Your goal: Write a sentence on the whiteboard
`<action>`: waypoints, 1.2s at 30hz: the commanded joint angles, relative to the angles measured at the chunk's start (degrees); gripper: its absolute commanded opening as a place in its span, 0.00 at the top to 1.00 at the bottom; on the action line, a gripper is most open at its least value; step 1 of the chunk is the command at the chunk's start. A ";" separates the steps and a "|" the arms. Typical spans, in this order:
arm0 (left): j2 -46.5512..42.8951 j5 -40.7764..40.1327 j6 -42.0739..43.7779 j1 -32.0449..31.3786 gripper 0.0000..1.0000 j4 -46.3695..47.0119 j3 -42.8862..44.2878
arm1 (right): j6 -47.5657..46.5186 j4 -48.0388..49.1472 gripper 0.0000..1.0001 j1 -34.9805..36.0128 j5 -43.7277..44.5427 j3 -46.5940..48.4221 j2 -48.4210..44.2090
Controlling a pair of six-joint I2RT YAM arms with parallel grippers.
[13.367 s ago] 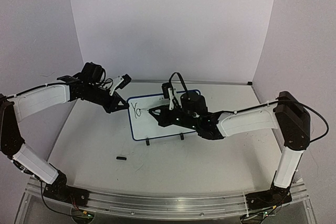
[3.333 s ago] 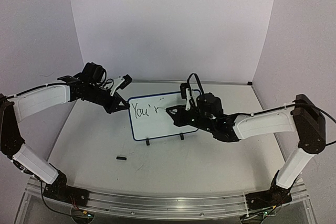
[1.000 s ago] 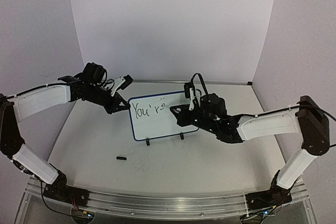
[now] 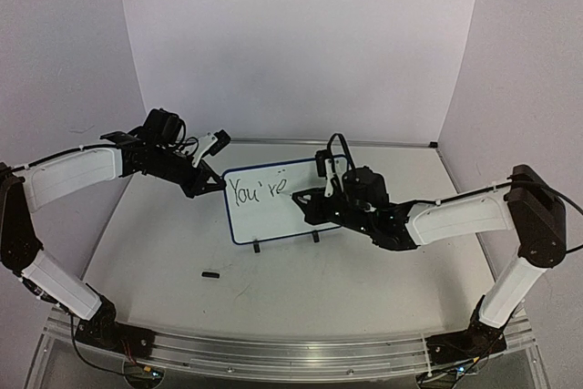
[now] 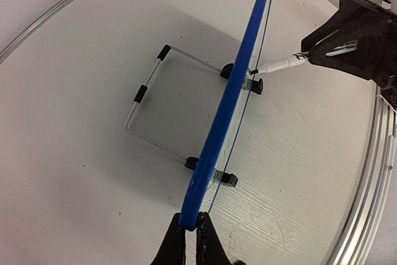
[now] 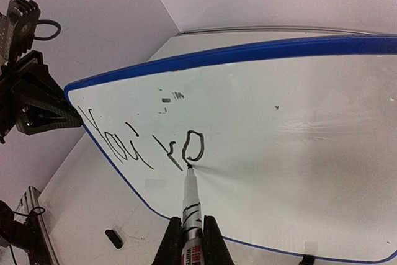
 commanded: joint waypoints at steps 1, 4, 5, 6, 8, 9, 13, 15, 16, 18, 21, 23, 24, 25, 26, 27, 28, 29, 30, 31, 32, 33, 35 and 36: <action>0.52 -3.67 2.55 -0.22 1.00 -1.48 -0.03 | 0.20 -0.90 1.00 -0.38 3.89 -0.83 -1.06; 0.50 -3.67 2.52 -0.24 1.00 -1.49 -0.06 | -0.02 -1.11 1.00 -0.33 4.74 -1.03 -1.73; 0.52 -3.67 2.50 -0.23 1.00 -1.46 -0.06 | -0.11 -1.15 1.00 -0.35 5.02 -1.09 -2.02; 0.52 -3.67 2.53 -0.25 1.00 -1.50 -0.06 | -0.22 -1.21 1.00 -0.40 5.22 -1.16 -2.28; 0.52 -3.67 2.51 -0.22 1.00 -1.51 -0.08 | -0.43 -1.35 1.00 -0.35 5.68 -1.26 -2.71; 0.52 -3.67 2.48 -0.22 1.00 -1.50 -0.06 | -0.54 -1.39 1.00 -0.36 5.83 -1.27 -2.88; 0.52 -3.67 2.53 -0.19 1.00 -1.45 -0.08 | -0.80 -1.52 1.00 -0.36 6.18 -1.24 -3.55; 0.52 -3.69 2.54 -0.22 1.00 -1.46 -0.08 | -0.91 -1.50 1.00 -0.37 6.25 -1.19 -3.80; 0.48 -3.70 2.55 -0.22 1.00 -1.48 -0.08 | -1.00 -1.47 1.00 -0.36 6.21 -1.22 -3.96; 0.44 -3.75 2.56 -0.24 1.00 -1.48 -0.07 | -1.19 -1.41 1.00 -0.36 5.92 -1.40 -4.51; 0.43 -3.84 2.64 -0.23 1.00 -1.48 -0.06 | -1.58 -0.77 1.00 -0.39 4.40 -2.31 -6.14; 0.39 -3.91 2.59 -0.23 1.00 -1.49 -0.08 | -1.42 -0.14 1.00 -0.31 3.85 -3.43 -7.67; 0.37 -4.00 2.61 -0.21 1.00 -1.49 -0.12 | -1.37 0.16 1.00 -0.31 3.74 -4.17 -8.59; 0.35 -3.96 2.60 -0.28 1.00 -1.45 -0.14 | -1.27 0.37 1.00 -0.31 3.67 -4.91 -9.59; 0.34 -3.94 2.63 -0.35 1.00 -1.42 -0.15 | -1.31 0.46 1.00 -0.38 3.55 -5.48 -10.36; 0.34 -3.94 2.53 -0.33 1.00 -1.45 -0.13 | -1.32 0.44 1.00 -0.38 3.40 -6.08 -11.20; 0.36 -3.92 2.55 -0.31 1.00 -1.47 -0.11 | -1.32 0.44 1.00 -0.39 3.24 -6.57 -11.87; 0.36 -3.91 2.56 -0.35 1.00 -1.47 -0.10 | -1.35 0.44 1.00 -0.39 3.01 -7.02 -12.53; 0.34 -3.92 2.52 -0.43 1.00 -1.48 -0.11 | -1.46 0.40 1.00 -0.40 2.67 -7.42 -13.17; 0.33 -3.92 2.54 -0.43 1.00 -1.53 -0.16 | -1.70 0.26 1.00 -0.41 2.27 -7.72 -13.65; 0.28 -3.98 2.63 -0.42 1.00 -1.52 -0.15 | -1.98 0.11 1.00 -0.44 1.84 -7.99 -14.09; 0.28 -4.08 2.62 -0.47 1.00 -1.55 -0.12 | -2.15 -0.09 1.00 -0.60 1.45 -8.24 -14.48; 0.21 -4.21 2.61 -0.57 1.00 -1.59 -0.21 | -2.49 -0.52 1.00 -1.19 -0.56 -8.74 -15.17; 0.18 -4.26 2.64 -0.59 1.00 -1.58 -0.21 | -2.70 -0.79 1.00 -1.54 -1.61 -8.94 -15.59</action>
